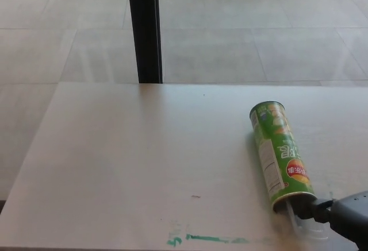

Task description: Use the finger on the right hand of the robot to pull out the chips tray kept inside a container in the middle of the desk

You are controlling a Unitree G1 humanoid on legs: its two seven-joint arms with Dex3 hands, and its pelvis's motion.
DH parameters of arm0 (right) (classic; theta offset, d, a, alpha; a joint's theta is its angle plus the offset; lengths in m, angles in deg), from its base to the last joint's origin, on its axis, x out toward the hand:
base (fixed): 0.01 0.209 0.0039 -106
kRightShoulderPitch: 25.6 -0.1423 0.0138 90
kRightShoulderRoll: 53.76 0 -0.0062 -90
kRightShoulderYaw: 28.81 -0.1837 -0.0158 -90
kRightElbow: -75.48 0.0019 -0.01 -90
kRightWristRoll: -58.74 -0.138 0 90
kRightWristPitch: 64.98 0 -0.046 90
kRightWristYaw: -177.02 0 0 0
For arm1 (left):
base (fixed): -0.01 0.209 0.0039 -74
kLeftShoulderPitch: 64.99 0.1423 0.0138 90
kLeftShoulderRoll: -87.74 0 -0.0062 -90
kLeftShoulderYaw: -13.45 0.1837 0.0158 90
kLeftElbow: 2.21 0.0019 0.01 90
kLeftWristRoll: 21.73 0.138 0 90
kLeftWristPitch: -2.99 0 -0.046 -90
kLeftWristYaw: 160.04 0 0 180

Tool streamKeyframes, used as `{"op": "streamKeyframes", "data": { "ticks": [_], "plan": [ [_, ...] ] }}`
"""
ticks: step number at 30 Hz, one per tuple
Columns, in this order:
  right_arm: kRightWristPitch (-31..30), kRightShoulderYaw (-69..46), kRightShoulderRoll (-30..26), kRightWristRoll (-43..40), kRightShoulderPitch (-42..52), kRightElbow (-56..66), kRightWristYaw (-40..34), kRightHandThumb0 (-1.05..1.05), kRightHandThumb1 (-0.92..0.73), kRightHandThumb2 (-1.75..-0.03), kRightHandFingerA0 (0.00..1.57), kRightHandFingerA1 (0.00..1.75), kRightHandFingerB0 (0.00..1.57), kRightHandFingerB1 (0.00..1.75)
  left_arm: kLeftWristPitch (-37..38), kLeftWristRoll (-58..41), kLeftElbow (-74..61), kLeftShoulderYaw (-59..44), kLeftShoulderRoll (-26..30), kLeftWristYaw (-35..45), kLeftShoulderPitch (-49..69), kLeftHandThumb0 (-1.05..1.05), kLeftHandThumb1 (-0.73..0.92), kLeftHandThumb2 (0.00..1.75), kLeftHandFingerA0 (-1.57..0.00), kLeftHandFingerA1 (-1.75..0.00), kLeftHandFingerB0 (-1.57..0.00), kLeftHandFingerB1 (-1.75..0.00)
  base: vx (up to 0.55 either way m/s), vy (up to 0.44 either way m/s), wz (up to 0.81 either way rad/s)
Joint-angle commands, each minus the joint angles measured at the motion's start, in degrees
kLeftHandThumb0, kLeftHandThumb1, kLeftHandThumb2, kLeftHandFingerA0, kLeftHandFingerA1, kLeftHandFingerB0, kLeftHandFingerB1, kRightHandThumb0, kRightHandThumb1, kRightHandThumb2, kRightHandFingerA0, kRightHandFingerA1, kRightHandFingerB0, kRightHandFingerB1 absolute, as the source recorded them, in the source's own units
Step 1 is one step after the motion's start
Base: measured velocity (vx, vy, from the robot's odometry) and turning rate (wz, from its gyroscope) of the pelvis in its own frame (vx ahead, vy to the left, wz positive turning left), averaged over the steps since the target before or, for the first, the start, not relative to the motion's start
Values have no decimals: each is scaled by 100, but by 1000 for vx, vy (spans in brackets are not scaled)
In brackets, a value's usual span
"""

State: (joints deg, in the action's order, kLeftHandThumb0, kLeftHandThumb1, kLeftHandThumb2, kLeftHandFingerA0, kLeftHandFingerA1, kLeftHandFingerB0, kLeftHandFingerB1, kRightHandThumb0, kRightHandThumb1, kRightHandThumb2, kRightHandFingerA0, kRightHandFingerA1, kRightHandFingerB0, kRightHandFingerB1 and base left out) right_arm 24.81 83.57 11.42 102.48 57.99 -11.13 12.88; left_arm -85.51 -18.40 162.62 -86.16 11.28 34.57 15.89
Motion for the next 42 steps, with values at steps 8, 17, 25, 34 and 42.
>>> {"op": "streamKeyframes", "data": {
  "ticks": [8, 17, 25, 34, 42],
  "plan": [
    [-151, 278, 165, 615, 117, -445, -98, -16, -47, -54, 96, 107, 38, 39, -73, 29, 39, 45, 119, -59, 37, -47, 73, 62, -58, -63, -58, -54, 0, 0, 0],
    [-12, 343, 200, 748, 454, -230, -262, -14, -47, -54, 96, 113, 39, 40, -36, -17, 34, -12, 118, -32, 75, -48, 73, 62, -59, -63, -62, -57, 0, 0, 0],
    [144, 78, -64, 545, 1098, 55, -241, -14, -47, -54, 94, 118, 39, 40, -16, 14, 32, 16, 117, -41, 75, -48, 73, 62, -60, -65, -60, -55, 0, 0, 0],
    [353, -146, -167, 394, 1702, 166, -359, -18, -47, -59, 92, 120, 38, 43, -49, 17, 16, 26, 183, -8, 60, -48, 74, 62, -59, -64, -58, -55, 0, 0, 0],
    [464, -281, -179, 294, 2105, 350, -422, -13, -51, -55, 90, 126, 39, 41, -114, -2, 45, -6, 199, -25, 28, -47, 74, 62, -59, -66, -59, -58, 0, 0, 0]
  ]
}}
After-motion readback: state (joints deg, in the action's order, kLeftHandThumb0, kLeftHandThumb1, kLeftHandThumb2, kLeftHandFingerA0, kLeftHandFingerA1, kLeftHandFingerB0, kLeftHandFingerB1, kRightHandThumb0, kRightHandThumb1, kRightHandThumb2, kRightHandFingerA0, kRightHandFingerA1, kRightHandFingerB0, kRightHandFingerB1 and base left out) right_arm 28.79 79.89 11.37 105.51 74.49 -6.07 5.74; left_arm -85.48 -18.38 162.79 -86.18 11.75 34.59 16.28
